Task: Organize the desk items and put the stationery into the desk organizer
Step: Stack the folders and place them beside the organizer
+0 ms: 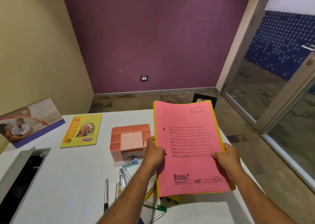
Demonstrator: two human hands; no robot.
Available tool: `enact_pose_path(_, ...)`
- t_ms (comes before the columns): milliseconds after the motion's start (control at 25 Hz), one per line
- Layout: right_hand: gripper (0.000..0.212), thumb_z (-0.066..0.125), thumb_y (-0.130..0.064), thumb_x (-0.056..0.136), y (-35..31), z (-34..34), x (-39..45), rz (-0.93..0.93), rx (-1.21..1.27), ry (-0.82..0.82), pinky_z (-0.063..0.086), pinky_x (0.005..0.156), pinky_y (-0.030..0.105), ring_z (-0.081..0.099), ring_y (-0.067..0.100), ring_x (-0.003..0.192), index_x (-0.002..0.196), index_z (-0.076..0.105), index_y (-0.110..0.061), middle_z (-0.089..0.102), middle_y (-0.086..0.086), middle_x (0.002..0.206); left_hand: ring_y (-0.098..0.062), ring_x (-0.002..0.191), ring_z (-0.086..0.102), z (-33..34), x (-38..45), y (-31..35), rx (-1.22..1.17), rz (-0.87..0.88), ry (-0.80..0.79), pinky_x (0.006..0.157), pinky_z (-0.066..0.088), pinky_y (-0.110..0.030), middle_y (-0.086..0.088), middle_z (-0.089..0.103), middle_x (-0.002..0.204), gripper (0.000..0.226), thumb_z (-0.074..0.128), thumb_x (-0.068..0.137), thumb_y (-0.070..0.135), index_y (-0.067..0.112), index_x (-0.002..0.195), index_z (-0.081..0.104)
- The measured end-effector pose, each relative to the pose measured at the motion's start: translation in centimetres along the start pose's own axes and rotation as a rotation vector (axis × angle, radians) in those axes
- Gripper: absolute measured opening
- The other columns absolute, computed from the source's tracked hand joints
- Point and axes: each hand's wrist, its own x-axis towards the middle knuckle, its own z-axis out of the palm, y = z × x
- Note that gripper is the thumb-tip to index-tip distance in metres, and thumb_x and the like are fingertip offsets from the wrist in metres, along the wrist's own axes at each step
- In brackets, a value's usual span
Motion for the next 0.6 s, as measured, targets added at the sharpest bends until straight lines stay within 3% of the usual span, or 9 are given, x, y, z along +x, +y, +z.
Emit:
enact_pose_path(120, 0.026, 0.073, 0.004, 0.069, -0.1, -0.7, 4.1, 0.022, -0.024, 0.047, 0.060, 0.075, 0.047, 0.071, 0.028, 0.074, 0.073, 0.069, -0.021, 0.074, 0.001, 0.075, -0.020, 0.098, 0.064, 2.4, 2.6, 1.2, 0.049, 0.006, 0.019, 0.086, 0.056, -0.039, 0.002, 0.064, 0.105, 0.032, 0.051, 0.094, 0.007, 0.025, 0.120, 0.047)
enact_pose_path(200, 0.027, 0.074, 0.005, 0.068, -0.3, -0.5, 6.6, 0.017, -0.044, 0.056, 0.060, 0.074, 0.049, 0.072, 0.030, 0.075, 0.071, 0.069, -0.022, 0.075, 0.003, 0.076, -0.021, 0.098, 0.063, 3.4, 4.8, 1.7, 0.090, 0.002, 0.029, 0.087, 0.055, -0.041, 0.002, 0.064, 0.105, 0.029, 0.050, 0.095, 0.007, 0.025, 0.118, 0.051)
enact_pose_path(440, 0.023, 0.078, -0.003, 0.068, -0.2, 2.9, 13.9, -0.008, -0.090, -0.027, 0.060, 0.076, 0.047, 0.072, 0.026, 0.077, 0.078, 0.070, -0.022, 0.076, 0.001, 0.082, -0.025, 0.093, 0.062, 4.3, 11.8, 1.7, 0.052, -0.145, 0.133, 0.066, 0.052, -0.033, -0.010, 0.064, 0.107, 0.032, 0.053, 0.084, 0.007, 0.012, 0.115, 0.047)
enact_pose_path(600, 0.028, 0.077, -0.003, 0.073, -0.6, 6.6, 17.2, 0.004, -0.101, -0.098, 0.057, 0.084, 0.043, 0.069, 0.026, 0.087, 0.089, 0.069, -0.025, 0.074, 0.003, 0.091, -0.031, 0.103, 0.061, 4.4, 16.1, 1.0, 0.120, -0.221, 0.188, 0.087, 0.056, -0.049, -0.009, 0.062, 0.116, 0.051, 0.068, 0.074, 0.033, 0.016, 0.116, 0.045)
